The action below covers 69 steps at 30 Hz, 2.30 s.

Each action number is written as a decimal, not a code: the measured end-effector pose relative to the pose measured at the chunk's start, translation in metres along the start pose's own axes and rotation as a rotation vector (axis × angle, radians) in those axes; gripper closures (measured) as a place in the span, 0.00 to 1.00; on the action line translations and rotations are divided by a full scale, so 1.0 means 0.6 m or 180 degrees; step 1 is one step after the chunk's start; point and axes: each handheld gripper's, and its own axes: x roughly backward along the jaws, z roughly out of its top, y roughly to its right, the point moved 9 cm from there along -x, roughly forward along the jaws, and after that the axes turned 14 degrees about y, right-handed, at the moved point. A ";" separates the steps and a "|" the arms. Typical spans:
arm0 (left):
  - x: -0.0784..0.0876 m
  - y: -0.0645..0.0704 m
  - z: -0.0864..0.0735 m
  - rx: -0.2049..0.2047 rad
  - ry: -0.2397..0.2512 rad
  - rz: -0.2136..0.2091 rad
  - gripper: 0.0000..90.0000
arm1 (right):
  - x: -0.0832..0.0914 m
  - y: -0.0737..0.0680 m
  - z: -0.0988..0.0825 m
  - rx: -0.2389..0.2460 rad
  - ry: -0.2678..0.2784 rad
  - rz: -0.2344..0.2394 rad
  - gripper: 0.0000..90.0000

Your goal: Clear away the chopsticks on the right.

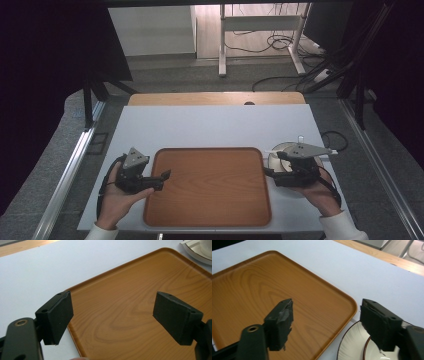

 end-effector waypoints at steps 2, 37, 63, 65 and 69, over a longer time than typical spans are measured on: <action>-0.001 0.000 -0.001 0.0000 -0.0009 0.0004 0.18 | 0.002 0.003 0.002 -0.0031 -0.0025 0.0036 0.33; -0.008 0.007 -0.004 -0.0010 -0.0041 -0.0048 0.19 | 0.084 0.207 0.001 0.0028 -0.0421 -0.0835 0.96; -0.015 0.002 -0.018 0.0001 -0.0136 -0.0083 0.20 | 0.026 0.342 -0.130 -0.0099 -0.1390 -0.1305 0.99; -0.015 0.000 -0.020 0.0001 -0.0145 -0.0080 0.20 | 0.025 0.343 -0.132 -0.0098 -0.1398 -0.1308 0.99; -0.015 0.000 -0.021 0.0002 -0.0157 -0.0081 0.20 | 0.026 0.346 -0.137 -0.0121 -0.1429 -0.1308 0.99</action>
